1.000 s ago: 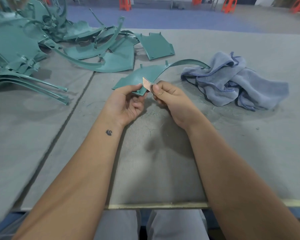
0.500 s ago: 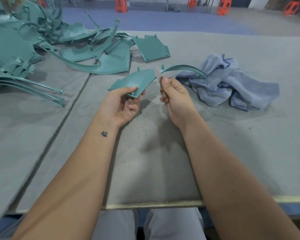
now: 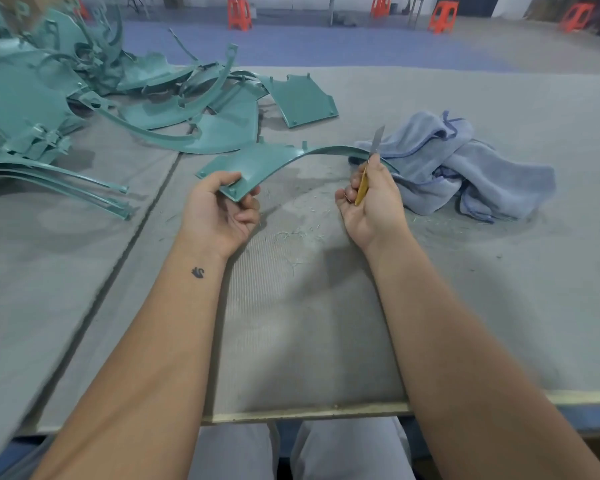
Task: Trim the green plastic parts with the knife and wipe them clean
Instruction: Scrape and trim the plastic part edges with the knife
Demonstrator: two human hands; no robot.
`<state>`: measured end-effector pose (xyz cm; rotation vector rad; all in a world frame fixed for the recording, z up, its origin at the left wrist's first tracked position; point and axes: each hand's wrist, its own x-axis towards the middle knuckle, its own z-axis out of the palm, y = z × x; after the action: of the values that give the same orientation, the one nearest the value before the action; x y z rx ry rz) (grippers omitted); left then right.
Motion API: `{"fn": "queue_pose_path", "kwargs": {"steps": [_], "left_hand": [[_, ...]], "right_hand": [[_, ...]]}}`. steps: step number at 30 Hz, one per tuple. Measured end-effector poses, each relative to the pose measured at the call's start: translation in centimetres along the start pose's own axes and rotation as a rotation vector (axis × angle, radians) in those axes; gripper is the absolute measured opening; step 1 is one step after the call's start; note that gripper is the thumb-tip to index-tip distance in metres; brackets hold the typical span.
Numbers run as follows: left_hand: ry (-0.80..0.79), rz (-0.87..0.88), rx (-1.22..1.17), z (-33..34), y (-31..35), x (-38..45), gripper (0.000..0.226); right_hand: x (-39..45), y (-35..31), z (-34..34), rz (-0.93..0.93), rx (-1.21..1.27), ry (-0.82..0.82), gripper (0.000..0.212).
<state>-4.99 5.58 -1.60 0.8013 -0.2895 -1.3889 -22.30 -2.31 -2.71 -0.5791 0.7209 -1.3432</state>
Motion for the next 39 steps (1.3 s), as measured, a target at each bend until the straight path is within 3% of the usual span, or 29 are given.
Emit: {"fn": "queue_pose_path", "kwargs": {"steps": [2,6,8,12,18,21,24,26,30,36,39], "left_hand": [[0.019,0.023,-0.046,-0.2,0.1,0.2,0.018],[0.054,0.066,-0.09,-0.4,0.3,0.5,0.022],[0.056,0.08,-0.101,-0.5,0.4,0.4,0.013],[0.021,0.081,-0.219,-1.0,0.5,0.1,0.006],[-0.043,0.095,-0.214,-1.3,0.7,-0.2,0.009],[-0.097,0.158,-0.216,-1.2,0.8,-0.3,0.021],[-0.209,0.288,-0.267,-1.1,0.9,-0.3,0.053],[-0.281,0.303,-0.274,-1.0,1.0,-0.2,0.063],[-0.231,0.252,-0.068,-0.5,0.7,0.0,0.042],[0.004,0.241,0.583,1.4,-1.6,0.3,0.017],[0.013,0.318,0.827,1.7,-3.0,0.4,0.011]], "right_hand": [[-0.2,-0.1,0.0,-0.096,-0.162,0.014,0.028],[-0.8,-0.5,-0.3,-0.569,-0.717,0.0,0.023],[-0.9,-0.5,-0.3,-0.724,-0.959,0.019,0.017],[-0.8,-0.3,-0.1,-0.704,-1.358,0.02,0.015],[-0.8,-0.1,-0.7,-0.79,-1.611,0.032,0.017],[-0.8,-0.1,-0.9,-0.858,-1.638,0.06,0.022],[-0.9,0.2,-0.5,-0.819,-1.548,-0.086,0.022],[-1.2,0.7,-0.1,-0.726,-1.406,-0.136,0.02],[-1.3,1.2,0.6,-0.529,-1.167,-0.13,0.024],[-1.1,0.5,0.9,-0.073,-0.54,0.016,0.027],[-1.0,0.4,0.9,0.045,-0.474,-0.067,0.025]]}}
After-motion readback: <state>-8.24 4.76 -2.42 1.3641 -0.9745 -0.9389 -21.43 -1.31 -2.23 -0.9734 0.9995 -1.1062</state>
